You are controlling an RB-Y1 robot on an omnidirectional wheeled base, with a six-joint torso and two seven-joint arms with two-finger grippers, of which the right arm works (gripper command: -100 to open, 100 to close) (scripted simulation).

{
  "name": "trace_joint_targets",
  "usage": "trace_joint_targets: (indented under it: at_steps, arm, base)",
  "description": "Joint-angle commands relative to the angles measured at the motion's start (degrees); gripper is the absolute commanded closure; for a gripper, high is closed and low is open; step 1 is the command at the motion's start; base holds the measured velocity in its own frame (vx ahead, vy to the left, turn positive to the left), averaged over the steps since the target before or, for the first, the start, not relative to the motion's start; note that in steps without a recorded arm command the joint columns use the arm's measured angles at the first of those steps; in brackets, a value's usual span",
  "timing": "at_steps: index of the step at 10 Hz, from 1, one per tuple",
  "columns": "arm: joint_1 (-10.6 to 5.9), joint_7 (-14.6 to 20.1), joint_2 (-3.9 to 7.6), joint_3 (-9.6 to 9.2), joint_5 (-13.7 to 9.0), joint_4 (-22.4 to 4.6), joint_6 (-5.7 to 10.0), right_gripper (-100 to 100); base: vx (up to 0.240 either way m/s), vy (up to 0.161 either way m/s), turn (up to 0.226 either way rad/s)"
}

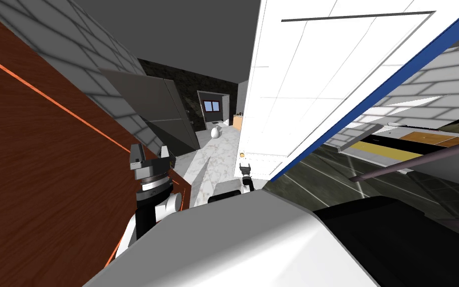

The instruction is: Push the door open

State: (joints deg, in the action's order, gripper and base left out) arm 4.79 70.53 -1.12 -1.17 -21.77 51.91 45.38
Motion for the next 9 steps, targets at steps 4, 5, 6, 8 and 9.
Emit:
trace_joint_targets:
  at_steps: [4,5,6,8,9]
  arm:
    - [-0.45,0.1,2.33,0.55,-0.3,-0.3,0.07,-100]
    - [-0.56,0.1,1.91,0.66,-0.4,-0.4,0.11,-100]
    - [-0.69,0.1,0.87,0.80,-0.4,-0.6,0.15,-100]
    - [-0.68,0.3,0.61,0.78,-0.5,-0.8,0.35,-100]
    - [-0.68,0.3,0.61,0.78,-0.5,-0.8,0.35,100]
  base:
    - [0.197,-0.048,0.023]
    - [0.224,-0.043,0.025]
    - [0.212,-0.059,0.023]
    - [0.148,-0.044,0.015]
    - [-0.011,0.007,0.015]
